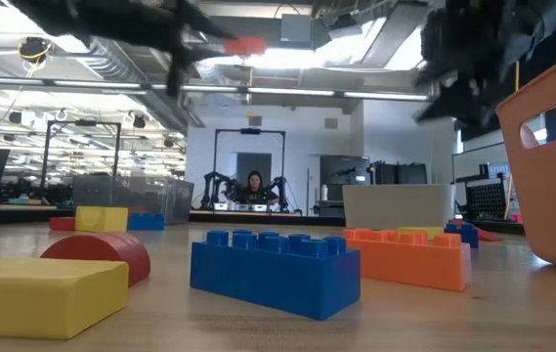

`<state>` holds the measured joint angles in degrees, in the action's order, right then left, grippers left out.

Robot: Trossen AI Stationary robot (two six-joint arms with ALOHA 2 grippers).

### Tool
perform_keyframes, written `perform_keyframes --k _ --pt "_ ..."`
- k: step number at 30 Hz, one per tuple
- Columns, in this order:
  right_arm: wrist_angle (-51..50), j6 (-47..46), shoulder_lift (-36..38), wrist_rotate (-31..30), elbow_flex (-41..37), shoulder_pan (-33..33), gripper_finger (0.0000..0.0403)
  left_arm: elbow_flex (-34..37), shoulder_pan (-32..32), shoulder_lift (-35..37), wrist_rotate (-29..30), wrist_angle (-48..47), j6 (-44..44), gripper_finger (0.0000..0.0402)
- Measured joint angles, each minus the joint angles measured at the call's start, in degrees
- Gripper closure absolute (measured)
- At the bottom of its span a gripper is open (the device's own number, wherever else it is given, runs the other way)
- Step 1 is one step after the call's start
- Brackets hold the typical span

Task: Sort & place blocks by color
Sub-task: Put the top orange gamepiece into the black bin

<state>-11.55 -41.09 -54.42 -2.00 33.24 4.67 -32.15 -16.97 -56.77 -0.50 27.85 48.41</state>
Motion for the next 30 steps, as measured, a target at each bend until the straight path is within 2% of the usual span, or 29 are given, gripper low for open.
perform_keyframes --k 5,9,12,15,18,21,27,30 --pt "28.8 -2.1 2.6 0.2 -6.5 -0.5 0.0152 4.1 2.6 11.5 3.5 -0.4 -12.7 0.0319" --pt "42.3 -0.4 2.4 0.3 -7.0 -1.6 0.0152 4.3 5.9 16.2 4.3 -2.1 -21.6 0.0319" --pt "49.8 2.3 2.4 0.6 -7.0 -2.2 0.0152 3.4 8.8 17.3 4.3 -5.0 -32.9 0.0319" --pt "51.8 3.2 2.6 0.6 -6.9 -2.8 0.0152 2.1 12.4 17.5 8.1 -6.6 -43.1 0.0319" --pt "51.0 3.0 2.6 0.6 -6.9 -3.0 0.0152 2.1 15.3 17.4 12.9 -7.5 -48.7 0.0319" --pt "49.8 2.6 2.6 0.6 -6.9 -3.0 0.0152 2.1 16.8 17.4 15.9 -8.1 -49.0 0.0319" --pt "49.8 2.7 2.5 0.6 -6.9 -3.0 0.0152 2.1 17.3 17.4 16.3 -8.3 -48.6 0.0319" --pt "49.7 2.6 2.5 0.6 -6.9 -3.0 0.0152 2.1 17.3 17.4 18.6 -8.3 -44.1 0.0319"
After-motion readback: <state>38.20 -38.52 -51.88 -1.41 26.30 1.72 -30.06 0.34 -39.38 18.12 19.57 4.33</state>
